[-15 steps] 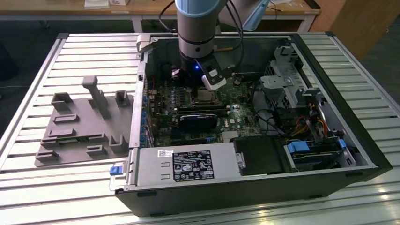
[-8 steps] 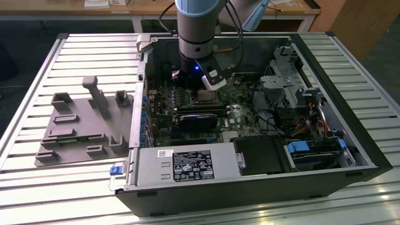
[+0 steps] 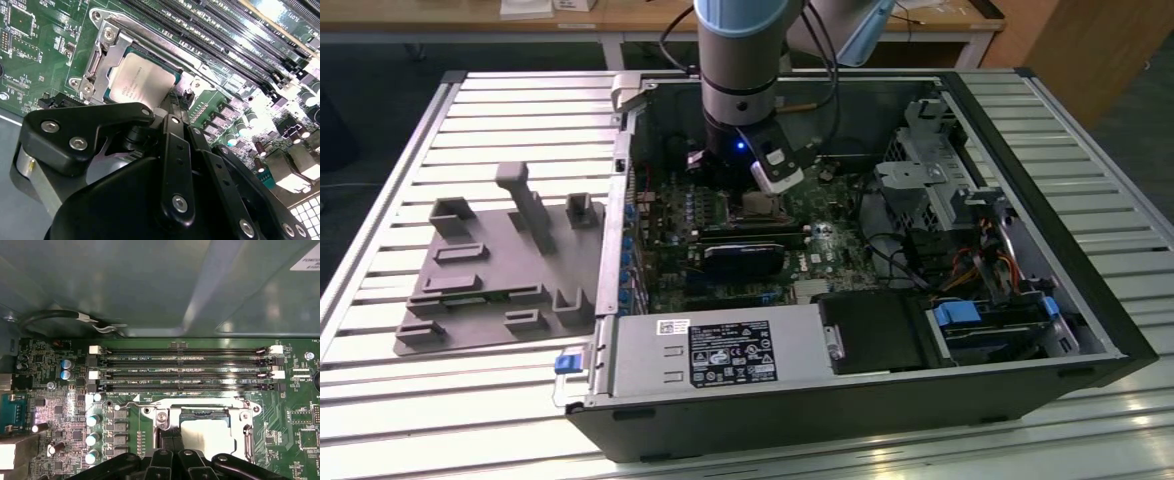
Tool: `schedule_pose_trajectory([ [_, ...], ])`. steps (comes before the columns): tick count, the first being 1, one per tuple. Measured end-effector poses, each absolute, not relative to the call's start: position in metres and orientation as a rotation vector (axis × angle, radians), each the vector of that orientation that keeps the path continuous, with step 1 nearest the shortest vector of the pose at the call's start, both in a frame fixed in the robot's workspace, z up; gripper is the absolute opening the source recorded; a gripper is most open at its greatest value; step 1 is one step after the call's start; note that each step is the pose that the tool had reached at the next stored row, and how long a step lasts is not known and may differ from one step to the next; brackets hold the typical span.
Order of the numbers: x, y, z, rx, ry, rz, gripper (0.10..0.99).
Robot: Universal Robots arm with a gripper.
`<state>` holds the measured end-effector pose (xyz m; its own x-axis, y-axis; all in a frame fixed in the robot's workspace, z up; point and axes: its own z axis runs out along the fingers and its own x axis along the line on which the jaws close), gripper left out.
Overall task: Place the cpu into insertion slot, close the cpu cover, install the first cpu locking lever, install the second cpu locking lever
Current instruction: 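Close the cpu cover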
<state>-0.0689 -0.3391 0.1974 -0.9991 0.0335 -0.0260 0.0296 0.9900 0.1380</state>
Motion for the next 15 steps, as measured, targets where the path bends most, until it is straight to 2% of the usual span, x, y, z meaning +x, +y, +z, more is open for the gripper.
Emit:
schedule_pose_trajectory([
  [15,-0.0683,-0.3389,0.2010,0.049,3.106,0.213,0.102],
])
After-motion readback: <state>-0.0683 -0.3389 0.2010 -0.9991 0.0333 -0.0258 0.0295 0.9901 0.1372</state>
